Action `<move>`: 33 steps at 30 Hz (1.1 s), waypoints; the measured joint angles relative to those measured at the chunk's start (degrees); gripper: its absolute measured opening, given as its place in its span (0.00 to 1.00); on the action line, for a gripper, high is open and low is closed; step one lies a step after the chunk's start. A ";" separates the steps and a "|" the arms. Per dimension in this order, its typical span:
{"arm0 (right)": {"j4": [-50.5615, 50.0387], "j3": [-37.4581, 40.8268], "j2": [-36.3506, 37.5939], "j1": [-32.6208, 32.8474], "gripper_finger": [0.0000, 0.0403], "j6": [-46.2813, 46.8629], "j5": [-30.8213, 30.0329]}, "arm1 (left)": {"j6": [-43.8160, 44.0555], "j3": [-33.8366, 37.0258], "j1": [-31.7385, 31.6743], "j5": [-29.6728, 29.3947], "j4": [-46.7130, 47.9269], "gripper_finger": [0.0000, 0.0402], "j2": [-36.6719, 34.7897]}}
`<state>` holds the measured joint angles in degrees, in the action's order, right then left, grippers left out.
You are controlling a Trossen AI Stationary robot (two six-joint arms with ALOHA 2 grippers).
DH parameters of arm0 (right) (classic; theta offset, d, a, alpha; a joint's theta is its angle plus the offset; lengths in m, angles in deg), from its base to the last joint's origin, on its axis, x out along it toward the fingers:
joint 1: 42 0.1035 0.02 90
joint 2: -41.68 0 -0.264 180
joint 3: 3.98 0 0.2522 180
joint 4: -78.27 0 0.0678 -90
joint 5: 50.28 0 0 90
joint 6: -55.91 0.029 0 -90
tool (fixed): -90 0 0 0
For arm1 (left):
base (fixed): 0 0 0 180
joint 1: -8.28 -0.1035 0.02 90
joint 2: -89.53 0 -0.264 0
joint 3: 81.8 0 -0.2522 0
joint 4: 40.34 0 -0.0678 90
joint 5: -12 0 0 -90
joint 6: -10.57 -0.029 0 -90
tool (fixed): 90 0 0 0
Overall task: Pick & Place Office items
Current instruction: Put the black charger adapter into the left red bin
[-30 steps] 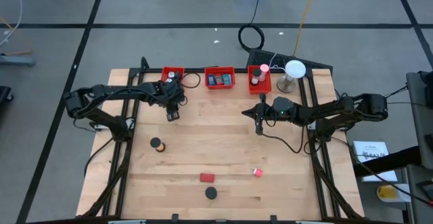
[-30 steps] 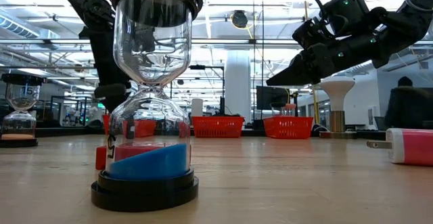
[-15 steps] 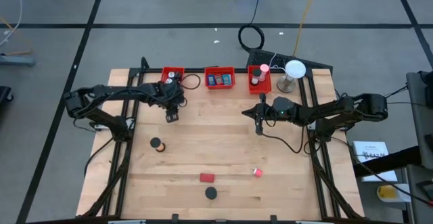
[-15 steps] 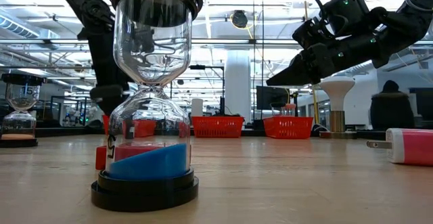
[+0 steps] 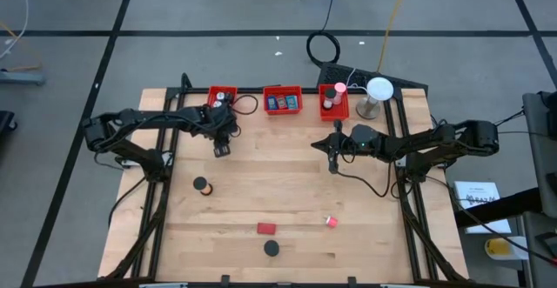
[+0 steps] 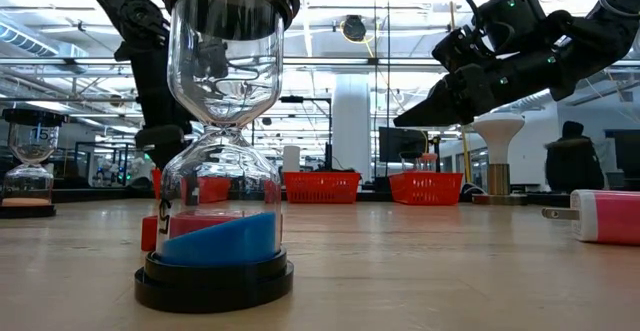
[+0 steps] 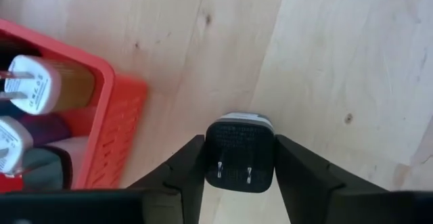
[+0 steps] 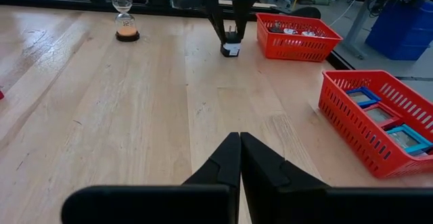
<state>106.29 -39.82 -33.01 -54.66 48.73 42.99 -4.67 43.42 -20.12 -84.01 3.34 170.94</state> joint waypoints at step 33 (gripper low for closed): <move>0.02 0.00 0.00 0.00 0.01 -0.41 0.26 | 4.58 -18.04 -16.59 4.33 10.06 0.39 9.41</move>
<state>106.31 -39.82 -33.01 -54.66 48.32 43.25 -0.09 25.37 -36.71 -79.68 13.41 180.35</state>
